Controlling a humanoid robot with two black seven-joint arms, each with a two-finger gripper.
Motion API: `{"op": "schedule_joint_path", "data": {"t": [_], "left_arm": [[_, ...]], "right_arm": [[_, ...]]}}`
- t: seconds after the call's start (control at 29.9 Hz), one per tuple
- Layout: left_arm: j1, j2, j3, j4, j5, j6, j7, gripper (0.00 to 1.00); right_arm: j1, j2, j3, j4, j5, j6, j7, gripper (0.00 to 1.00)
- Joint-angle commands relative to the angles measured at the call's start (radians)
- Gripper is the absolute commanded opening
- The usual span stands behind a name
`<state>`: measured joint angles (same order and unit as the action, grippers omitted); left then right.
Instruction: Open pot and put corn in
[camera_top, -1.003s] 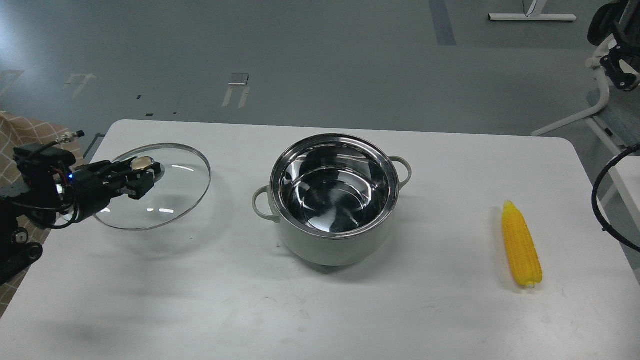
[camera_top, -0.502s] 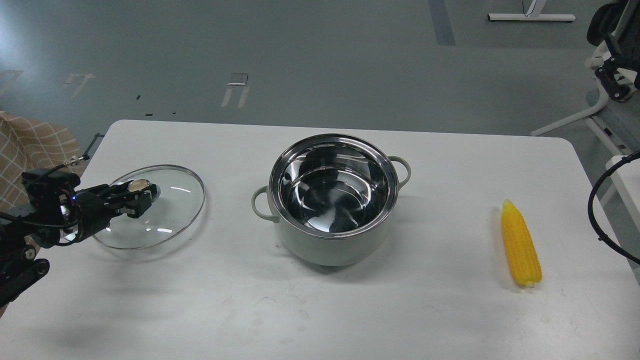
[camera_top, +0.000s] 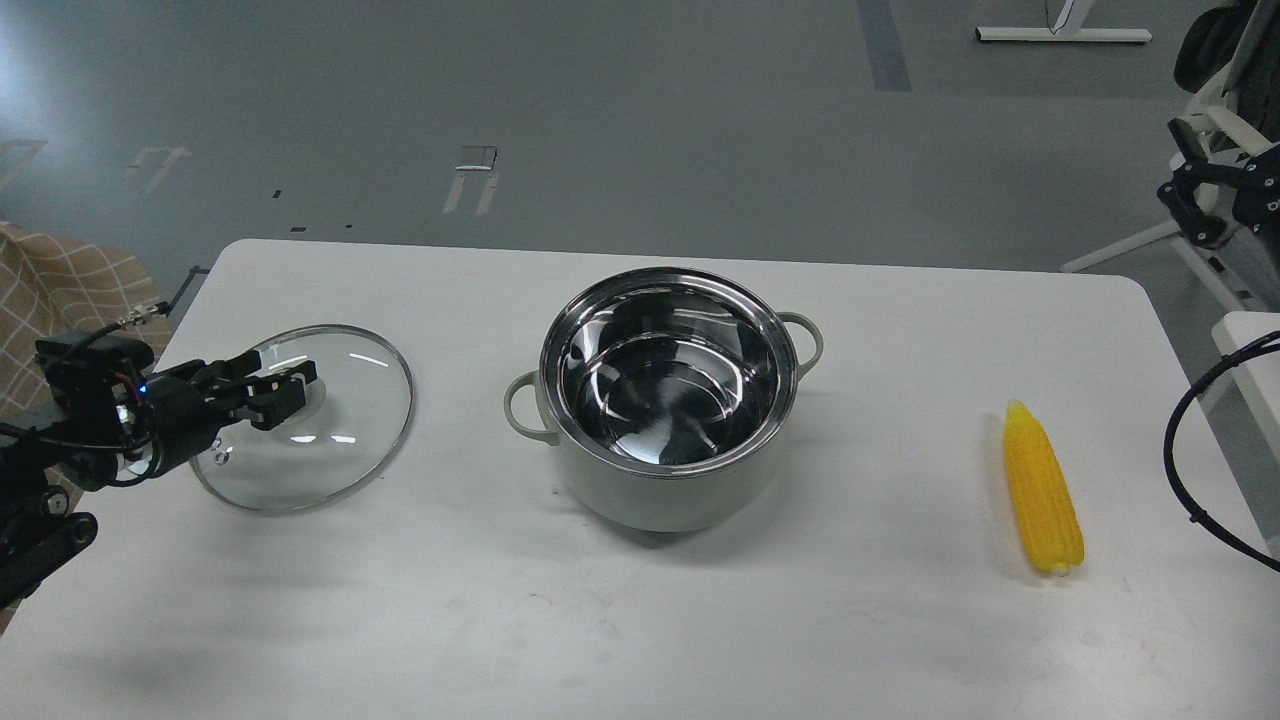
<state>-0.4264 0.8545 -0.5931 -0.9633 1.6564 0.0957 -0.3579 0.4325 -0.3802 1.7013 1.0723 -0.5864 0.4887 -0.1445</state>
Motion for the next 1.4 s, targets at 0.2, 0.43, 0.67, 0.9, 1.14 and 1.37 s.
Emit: {"op": "schedule_joint_path", "data": {"t": [0.2, 0.43, 0.67, 0.9, 1.14, 1.37], "left_arm": [[-0.308, -0.020, -0.024, 0.001, -0.565, -0.050, -0.065, 0.80], [-0.469, -0.132, -0.098, 0.009, -1.160, -0.191, -0.058, 0.93], [-0.449, -0.172, -0.341, 0.086, -1.347, -0.499, -0.047, 0.97], [-0.402, -0.167, -0.373, 0.112, -1.422, -0.584, -0.047, 0.97], [-0.348, -0.193, -0.435, 0.098, -1.423, -0.584, -0.046, 0.97], [-0.344, -0.213, -0.422, 0.110, -1.408, -0.584, -0.046, 0.97]], "right_arm": [[-0.113, -0.304, -0.052, 0.129, -0.380, 0.000, 0.100, 1.00], [-0.185, -0.440, -0.222, 0.247, -0.821, 0.000, 0.177, 1.00], [-0.209, -0.433, -0.405, 0.281, -1.243, 0.000, 0.227, 1.00], [-0.210, -0.358, -0.554, 0.275, -1.357, -0.065, 0.261, 1.00], [-0.234, -0.302, -0.562, 0.232, -1.365, -0.073, 0.210, 1.00], [-0.258, -0.227, -0.563, 0.193, -1.366, -0.090, 0.207, 1.00]]}}
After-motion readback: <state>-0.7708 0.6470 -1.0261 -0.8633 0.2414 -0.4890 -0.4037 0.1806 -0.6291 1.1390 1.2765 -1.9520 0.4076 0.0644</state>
